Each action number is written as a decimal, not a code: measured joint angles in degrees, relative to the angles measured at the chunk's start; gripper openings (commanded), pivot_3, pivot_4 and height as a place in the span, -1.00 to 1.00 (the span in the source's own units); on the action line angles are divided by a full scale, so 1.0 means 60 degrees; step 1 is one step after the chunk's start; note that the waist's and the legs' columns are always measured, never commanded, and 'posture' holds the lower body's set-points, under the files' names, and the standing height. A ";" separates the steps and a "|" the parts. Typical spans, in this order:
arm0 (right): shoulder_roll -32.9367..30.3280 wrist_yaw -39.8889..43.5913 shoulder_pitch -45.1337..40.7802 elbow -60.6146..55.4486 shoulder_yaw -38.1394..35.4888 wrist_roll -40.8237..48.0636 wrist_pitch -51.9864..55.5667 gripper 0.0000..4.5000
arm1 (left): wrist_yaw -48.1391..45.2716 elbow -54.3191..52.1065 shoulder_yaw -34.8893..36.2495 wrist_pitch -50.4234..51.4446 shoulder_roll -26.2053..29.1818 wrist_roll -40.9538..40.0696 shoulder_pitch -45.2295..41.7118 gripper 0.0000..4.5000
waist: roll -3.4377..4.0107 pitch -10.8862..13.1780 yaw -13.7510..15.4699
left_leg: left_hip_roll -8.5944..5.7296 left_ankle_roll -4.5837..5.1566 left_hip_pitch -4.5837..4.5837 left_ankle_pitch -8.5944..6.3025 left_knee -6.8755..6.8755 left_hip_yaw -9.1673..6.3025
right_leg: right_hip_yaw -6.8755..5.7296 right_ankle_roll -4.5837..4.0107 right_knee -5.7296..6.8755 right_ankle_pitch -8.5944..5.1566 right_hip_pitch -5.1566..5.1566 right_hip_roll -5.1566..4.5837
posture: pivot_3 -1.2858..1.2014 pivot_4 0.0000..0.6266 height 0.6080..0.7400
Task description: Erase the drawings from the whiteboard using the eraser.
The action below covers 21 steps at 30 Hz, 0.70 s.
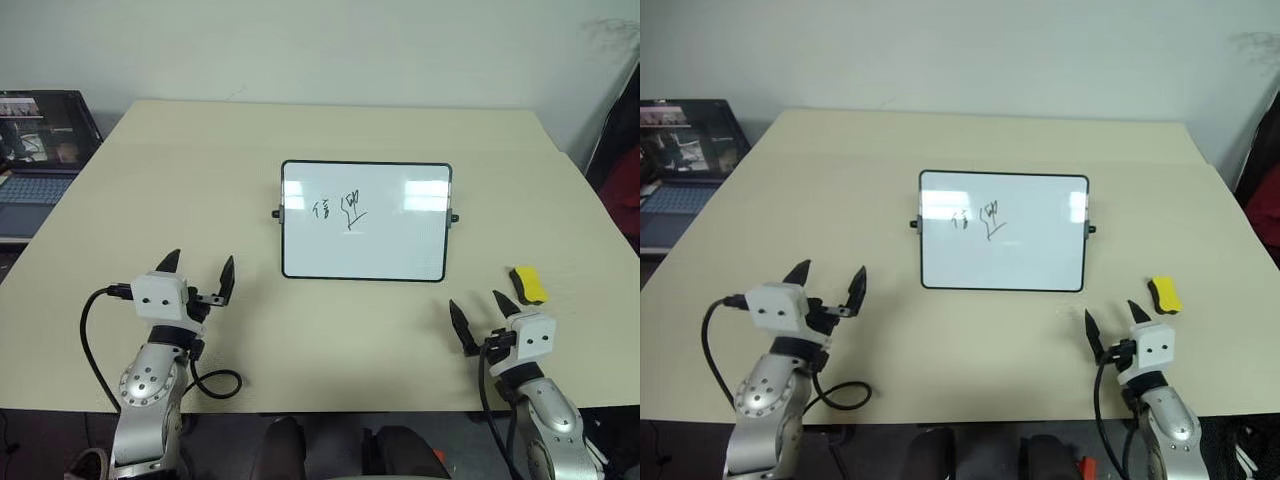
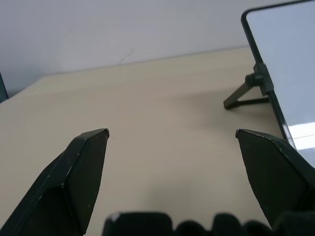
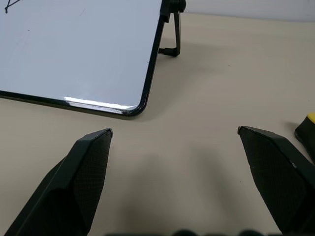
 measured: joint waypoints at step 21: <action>-0.0524 0.0699 -0.0345 -0.1411 0.0526 0.0218 0.0897 0.97 | -0.1035 -0.1550 0.0350 0.0620 0.1069 -0.0322 0.0903 1.00 | 0.0003 0.0003 0.0002 | 0.0000 -0.0001 -0.0001 -0.0002 -0.0003 -0.0007 | 0.0007 0.0000 -0.0007 0.0000 -0.0003 -0.0005 | 0.03 -0.52 1.00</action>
